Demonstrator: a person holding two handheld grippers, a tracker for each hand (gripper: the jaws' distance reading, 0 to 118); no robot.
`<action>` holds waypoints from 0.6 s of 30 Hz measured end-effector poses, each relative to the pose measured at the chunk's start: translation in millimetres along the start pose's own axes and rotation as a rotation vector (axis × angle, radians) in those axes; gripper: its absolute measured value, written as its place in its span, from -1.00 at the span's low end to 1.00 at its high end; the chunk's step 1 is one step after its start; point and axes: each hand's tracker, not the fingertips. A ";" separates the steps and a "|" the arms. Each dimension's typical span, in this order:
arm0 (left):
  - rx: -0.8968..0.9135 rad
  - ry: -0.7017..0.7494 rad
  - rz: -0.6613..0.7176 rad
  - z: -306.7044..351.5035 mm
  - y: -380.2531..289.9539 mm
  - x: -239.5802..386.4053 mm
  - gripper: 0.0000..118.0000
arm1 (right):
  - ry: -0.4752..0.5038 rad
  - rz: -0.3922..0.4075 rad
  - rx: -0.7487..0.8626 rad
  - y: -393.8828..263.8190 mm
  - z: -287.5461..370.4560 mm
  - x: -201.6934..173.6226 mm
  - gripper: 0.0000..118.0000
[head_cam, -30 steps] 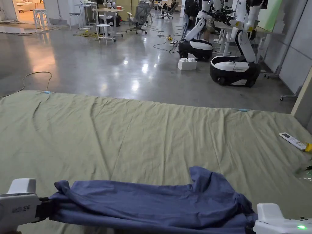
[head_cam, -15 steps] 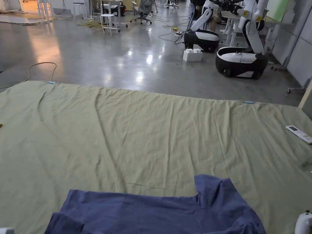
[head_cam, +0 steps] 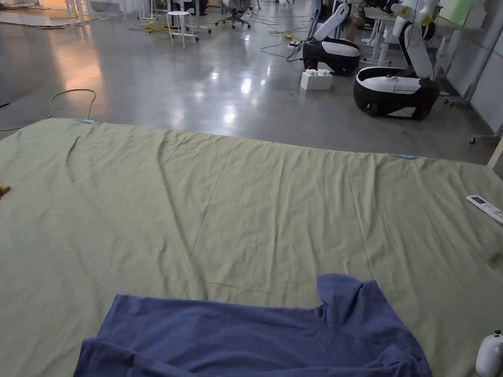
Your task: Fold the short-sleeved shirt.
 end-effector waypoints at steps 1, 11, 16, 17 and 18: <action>0.010 -0.003 0.006 7.6 1.4 2.7 -0.82 | -0.013 -0.027 0.020 3.6 4.5 0.6 0.10; 0.386 -0.078 -0.084 53.9 43.9 55.8 -0.14 | -0.027 -0.158 0.483 61.4 59.2 -15.6 0.35; 0.593 -0.068 -0.109 70.2 61.5 84.9 -0.15 | -0.019 -0.183 0.671 84.9 79.5 -33.8 0.27; 0.628 -0.058 -0.117 72.9 63.0 90.0 -0.15 | -0.035 -0.175 0.694 89.0 83.9 -38.0 0.18; 0.653 -0.055 -0.127 77.6 65.7 95.3 -0.18 | -0.043 -0.170 0.718 91.9 88.1 -40.8 0.02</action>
